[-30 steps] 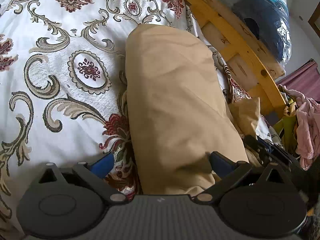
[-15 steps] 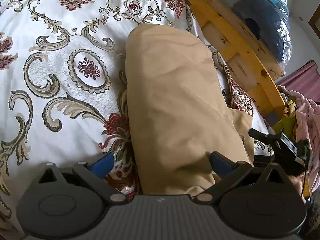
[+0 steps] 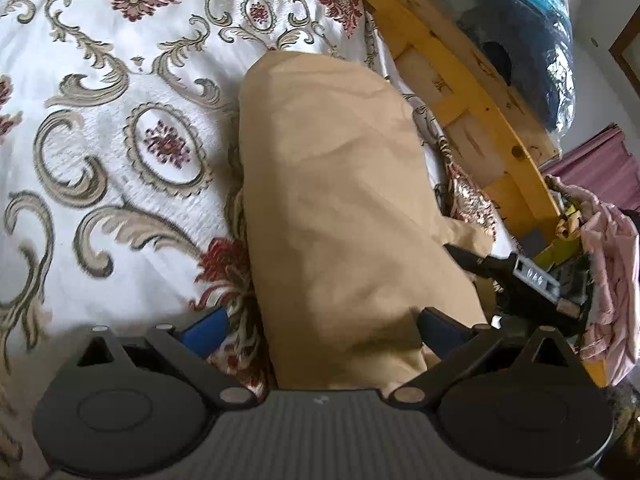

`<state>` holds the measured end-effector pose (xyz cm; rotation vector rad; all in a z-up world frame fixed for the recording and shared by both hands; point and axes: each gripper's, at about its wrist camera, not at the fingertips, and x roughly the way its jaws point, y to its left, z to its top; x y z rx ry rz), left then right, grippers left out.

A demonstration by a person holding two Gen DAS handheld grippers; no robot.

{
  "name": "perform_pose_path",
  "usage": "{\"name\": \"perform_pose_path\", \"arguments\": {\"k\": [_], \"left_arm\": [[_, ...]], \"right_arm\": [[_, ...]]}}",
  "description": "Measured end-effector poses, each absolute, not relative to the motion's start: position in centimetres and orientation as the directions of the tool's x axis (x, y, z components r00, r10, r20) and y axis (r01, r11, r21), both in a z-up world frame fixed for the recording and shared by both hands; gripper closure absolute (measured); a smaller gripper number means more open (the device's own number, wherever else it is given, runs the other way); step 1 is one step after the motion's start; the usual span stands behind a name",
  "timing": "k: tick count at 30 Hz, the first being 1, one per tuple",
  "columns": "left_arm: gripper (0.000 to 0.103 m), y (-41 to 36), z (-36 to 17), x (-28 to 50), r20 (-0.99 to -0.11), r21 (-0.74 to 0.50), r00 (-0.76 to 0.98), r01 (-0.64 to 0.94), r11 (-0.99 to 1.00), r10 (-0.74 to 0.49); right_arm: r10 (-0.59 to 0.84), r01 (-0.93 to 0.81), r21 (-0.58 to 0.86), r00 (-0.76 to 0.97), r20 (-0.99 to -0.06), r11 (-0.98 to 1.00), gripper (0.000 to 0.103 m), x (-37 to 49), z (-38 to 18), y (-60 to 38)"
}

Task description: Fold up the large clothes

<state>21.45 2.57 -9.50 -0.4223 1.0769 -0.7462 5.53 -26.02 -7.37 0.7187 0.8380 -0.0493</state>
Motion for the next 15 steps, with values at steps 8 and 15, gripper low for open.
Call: {"name": "perform_pose_path", "arguments": {"k": [8,15], "left_arm": [[0.0,1.6,-10.4,25.7,-0.575,-0.727,0.276,0.26,0.636,-0.77],[0.0,0.3,-10.6,26.6,-0.614,-0.688,0.266,0.281,0.669,-0.743]], "right_arm": [[0.222,0.284,0.548,0.698,-0.681,0.786,0.009,4.9,-8.1,-25.8],[0.214,0.295,0.539,0.69,-0.691,0.789,0.005,5.4,-8.1,-25.5]]}}
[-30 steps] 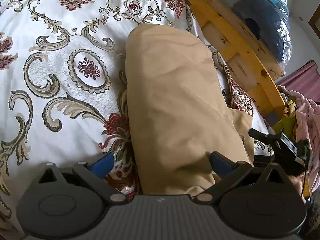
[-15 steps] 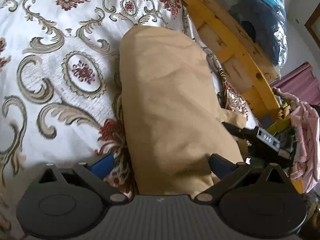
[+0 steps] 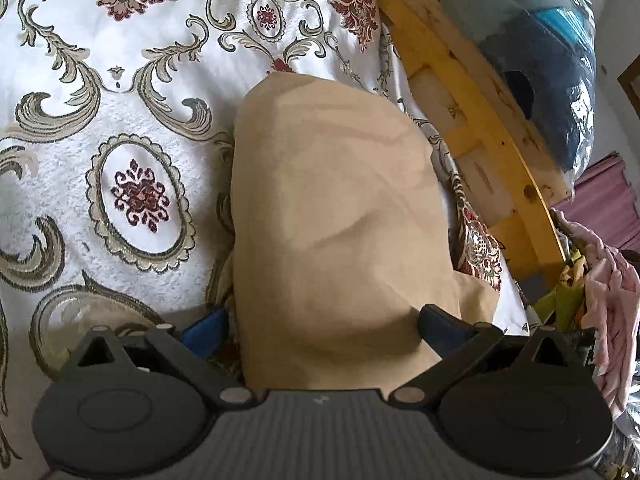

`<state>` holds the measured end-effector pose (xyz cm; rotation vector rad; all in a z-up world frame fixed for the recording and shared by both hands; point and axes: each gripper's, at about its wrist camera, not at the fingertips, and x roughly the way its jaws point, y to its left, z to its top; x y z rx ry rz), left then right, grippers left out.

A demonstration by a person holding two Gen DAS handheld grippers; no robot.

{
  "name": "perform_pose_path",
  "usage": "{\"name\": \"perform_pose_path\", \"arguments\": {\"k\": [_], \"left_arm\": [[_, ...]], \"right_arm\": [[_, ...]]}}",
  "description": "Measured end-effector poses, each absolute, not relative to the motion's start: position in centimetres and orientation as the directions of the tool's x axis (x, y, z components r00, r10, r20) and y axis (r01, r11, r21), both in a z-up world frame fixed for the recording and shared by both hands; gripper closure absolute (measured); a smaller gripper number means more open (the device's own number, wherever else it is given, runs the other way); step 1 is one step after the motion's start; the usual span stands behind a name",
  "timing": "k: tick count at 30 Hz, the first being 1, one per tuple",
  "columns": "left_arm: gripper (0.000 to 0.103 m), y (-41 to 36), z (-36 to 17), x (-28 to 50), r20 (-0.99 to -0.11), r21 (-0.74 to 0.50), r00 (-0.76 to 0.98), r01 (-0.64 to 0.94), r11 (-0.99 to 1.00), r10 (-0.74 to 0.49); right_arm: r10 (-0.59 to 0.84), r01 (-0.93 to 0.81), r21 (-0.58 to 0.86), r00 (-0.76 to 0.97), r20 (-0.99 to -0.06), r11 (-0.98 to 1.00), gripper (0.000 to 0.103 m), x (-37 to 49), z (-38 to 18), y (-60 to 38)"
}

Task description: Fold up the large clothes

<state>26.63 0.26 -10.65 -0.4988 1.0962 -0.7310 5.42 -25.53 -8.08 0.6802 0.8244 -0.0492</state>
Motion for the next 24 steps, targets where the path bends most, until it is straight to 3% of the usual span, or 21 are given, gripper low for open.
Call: {"name": "perform_pose_path", "arguments": {"k": [3,14,16,22,24], "left_arm": [[0.0,0.4,-10.8,26.9,-0.617,-0.689,0.255,0.281,0.668,-0.744],[0.0,0.7,-11.0,27.2,-0.616,-0.699,0.237,0.275,0.66,-0.751],[0.0,0.6,-11.0,27.2,-0.615,-0.7,0.238,0.274,0.659,-0.752],[0.003,1.0,-11.0,27.1,-0.61,-0.712,0.233,0.26,0.653,-0.758],[0.008,1.3,-11.0,27.1,-0.6,-0.725,0.228,0.248,0.642,-0.766]], "right_arm": [[0.21,0.303,0.539,0.689,-0.693,0.786,0.001,5.8,-8.1,-25.3],[0.135,0.342,0.481,0.687,-0.714,0.807,0.005,6.3,-7.9,-24.1],[0.135,0.339,0.479,0.687,-0.714,0.81,0.008,6.3,-7.9,-24.3],[0.136,0.344,0.495,0.697,-0.704,0.798,0.03,5.7,-7.3,-24.4],[0.132,0.346,0.498,0.703,-0.699,0.795,0.044,5.3,-7.0,-24.3]]}}
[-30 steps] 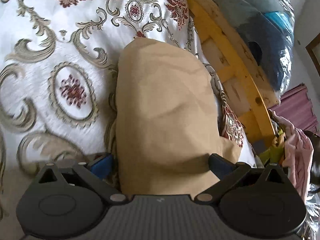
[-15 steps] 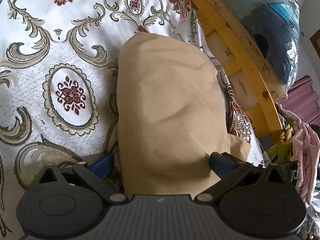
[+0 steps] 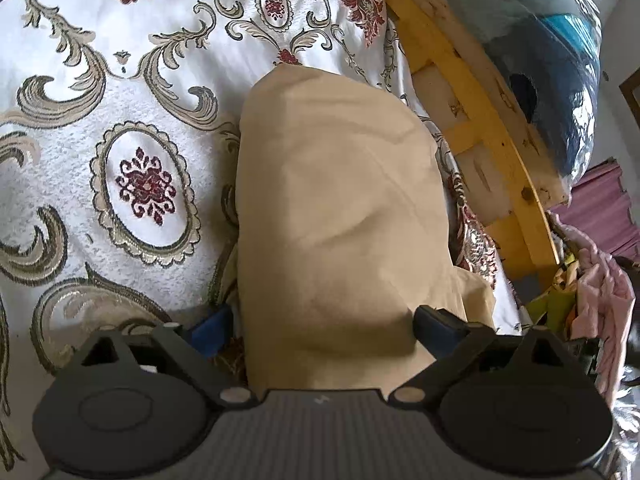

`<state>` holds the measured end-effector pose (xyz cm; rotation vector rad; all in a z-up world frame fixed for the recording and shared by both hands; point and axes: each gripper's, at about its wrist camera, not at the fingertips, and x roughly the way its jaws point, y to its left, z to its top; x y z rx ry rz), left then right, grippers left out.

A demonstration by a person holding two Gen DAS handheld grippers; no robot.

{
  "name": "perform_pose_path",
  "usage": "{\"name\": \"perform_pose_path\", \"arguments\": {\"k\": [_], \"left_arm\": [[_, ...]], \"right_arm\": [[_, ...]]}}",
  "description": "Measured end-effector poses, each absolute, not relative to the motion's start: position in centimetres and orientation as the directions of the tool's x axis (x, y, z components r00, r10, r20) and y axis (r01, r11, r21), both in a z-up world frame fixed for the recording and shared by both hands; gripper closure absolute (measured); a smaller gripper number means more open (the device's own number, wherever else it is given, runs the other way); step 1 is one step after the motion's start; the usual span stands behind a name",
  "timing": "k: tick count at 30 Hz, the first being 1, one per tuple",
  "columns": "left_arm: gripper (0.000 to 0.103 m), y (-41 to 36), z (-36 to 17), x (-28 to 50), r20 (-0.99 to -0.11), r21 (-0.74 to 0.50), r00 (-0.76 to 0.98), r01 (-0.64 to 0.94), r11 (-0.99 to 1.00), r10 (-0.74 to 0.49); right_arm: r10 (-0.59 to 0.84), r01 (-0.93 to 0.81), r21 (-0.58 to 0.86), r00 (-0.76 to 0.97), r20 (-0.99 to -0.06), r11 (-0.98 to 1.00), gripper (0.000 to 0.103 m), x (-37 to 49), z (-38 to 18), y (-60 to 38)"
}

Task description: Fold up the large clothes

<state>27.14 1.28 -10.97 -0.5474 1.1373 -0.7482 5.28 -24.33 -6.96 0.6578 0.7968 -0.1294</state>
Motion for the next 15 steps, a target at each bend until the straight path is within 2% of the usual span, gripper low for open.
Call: {"name": "perform_pose_path", "arguments": {"k": [3,5,7,8,10,11,12,15], "left_arm": [[0.011,1.3,-11.1,27.1,-0.592,-0.732,0.222,0.253,0.633,-0.774],[0.012,1.2,-11.3,27.0,-0.59,-0.732,0.223,0.257,0.631,-0.776],[0.014,1.1,-11.1,26.9,-0.595,-0.725,0.226,0.263,0.637,-0.771],[0.015,1.0,-11.0,26.8,-0.599,-0.719,0.23,0.268,0.641,-0.767],[0.017,0.9,-10.6,26.5,-0.599,-0.71,0.245,0.277,0.647,-0.762],[0.019,0.9,-10.4,26.3,-0.599,-0.704,0.255,0.283,0.651,-0.759],[0.021,0.9,-10.0,26.0,-0.599,-0.695,0.267,0.295,0.656,-0.755],[0.023,0.9,-8.5,25.3,-0.593,-0.672,0.295,0.331,0.662,-0.749]], "right_arm": [[0.132,0.33,0.482,0.701,-0.701,0.812,0.045,5.1,-6.8,-24.1],[0.165,0.359,0.524,0.684,-0.711,0.772,0.036,5.6,-7.5,-24.8],[0.188,0.378,0.562,0.684,-0.705,0.736,0.036,5.9,-8.0,-25.3],[0.183,0.373,0.554,0.684,-0.706,0.744,0.039,6.0,-7.9,-25.1],[0.168,0.332,0.513,0.689,-0.705,0.791,0.052,5.9,-7.2,-24.1],[0.169,0.306,0.499,0.694,-0.7,0.811,0.064,5.8,-6.8,-23.7],[0.169,0.293,0.486,0.692,-0.702,0.823,0.071,5.8,-6.5,-23.3],[0.169,0.261,0.462,0.693,-0.701,0.848,0.077,5.6,-5.6,-22.4]]}}
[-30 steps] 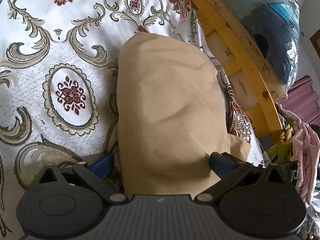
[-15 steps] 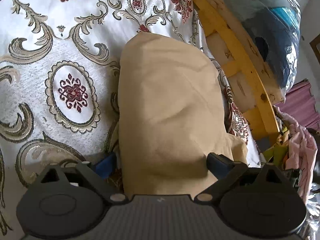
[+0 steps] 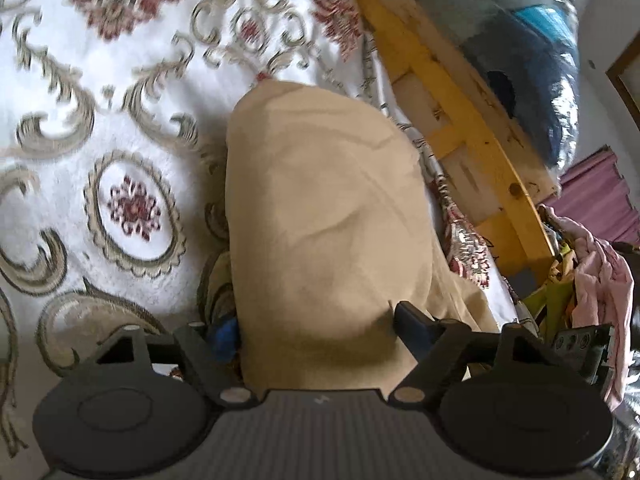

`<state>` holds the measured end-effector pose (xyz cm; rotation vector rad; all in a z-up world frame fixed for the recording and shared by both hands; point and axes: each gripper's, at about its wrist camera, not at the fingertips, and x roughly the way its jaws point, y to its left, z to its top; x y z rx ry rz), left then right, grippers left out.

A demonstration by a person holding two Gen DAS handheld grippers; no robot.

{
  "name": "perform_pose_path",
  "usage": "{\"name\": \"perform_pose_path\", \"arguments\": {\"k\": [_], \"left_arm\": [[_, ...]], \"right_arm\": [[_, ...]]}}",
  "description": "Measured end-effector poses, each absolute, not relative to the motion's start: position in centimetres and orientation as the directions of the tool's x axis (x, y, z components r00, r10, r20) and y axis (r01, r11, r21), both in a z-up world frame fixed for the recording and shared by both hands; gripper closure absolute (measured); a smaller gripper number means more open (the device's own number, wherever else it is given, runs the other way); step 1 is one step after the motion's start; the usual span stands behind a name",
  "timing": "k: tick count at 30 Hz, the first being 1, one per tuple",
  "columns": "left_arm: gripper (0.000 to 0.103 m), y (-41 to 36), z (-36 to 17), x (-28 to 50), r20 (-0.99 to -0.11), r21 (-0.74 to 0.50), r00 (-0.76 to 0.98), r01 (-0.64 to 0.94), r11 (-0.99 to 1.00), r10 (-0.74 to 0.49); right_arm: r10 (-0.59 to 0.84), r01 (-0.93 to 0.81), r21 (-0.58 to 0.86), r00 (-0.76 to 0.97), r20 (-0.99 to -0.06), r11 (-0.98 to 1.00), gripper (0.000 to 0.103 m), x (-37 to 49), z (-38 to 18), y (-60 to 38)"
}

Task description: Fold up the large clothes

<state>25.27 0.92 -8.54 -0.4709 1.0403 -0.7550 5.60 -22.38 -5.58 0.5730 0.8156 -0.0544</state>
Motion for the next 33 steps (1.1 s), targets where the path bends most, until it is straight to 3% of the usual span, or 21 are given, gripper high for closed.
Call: {"name": "perform_pose_path", "arguments": {"k": [8,16,21,26,29,33], "left_arm": [[0.023,4.4,-2.5,24.0,-0.545,-0.604,0.447,0.378,0.702,-0.709],[0.023,13.1,2.5,28.2,-0.544,-0.532,0.618,0.27,0.803,-0.568],[0.023,18.2,0.3,30.9,-0.526,-0.518,0.715,0.16,0.84,-0.461],[0.023,20.0,-6.3,32.6,-0.615,-0.523,0.674,0.042,0.851,-0.41],[0.021,20.1,-6.7,32.5,-0.598,-0.513,0.681,0.081,0.855,-0.423],[0.016,19.9,-6.5,32.9,-0.611,-0.515,0.669,0.068,0.854,-0.422]], "right_arm": [[0.191,0.136,0.46,0.78,-0.596,0.878,0.079,7.4,-2.0,-18.6],[0.349,-0.091,0.447,0.767,-0.539,0.89,0.079,19.4,0.8,-11.8],[0.41,-0.18,0.414,0.71,-0.573,0.892,0.08,27.7,-0.8,-5.9],[0.383,-0.169,0.359,0.616,-0.688,0.918,0.078,31.7,-6.0,-2.8],[0.357,-0.153,0.341,0.632,-0.688,0.928,0.063,30.6,-8.1,-3.3],[0.35,-0.157,0.331,0.645,-0.679,0.93,0.055,30.1,-8.1,-4.0]]}}
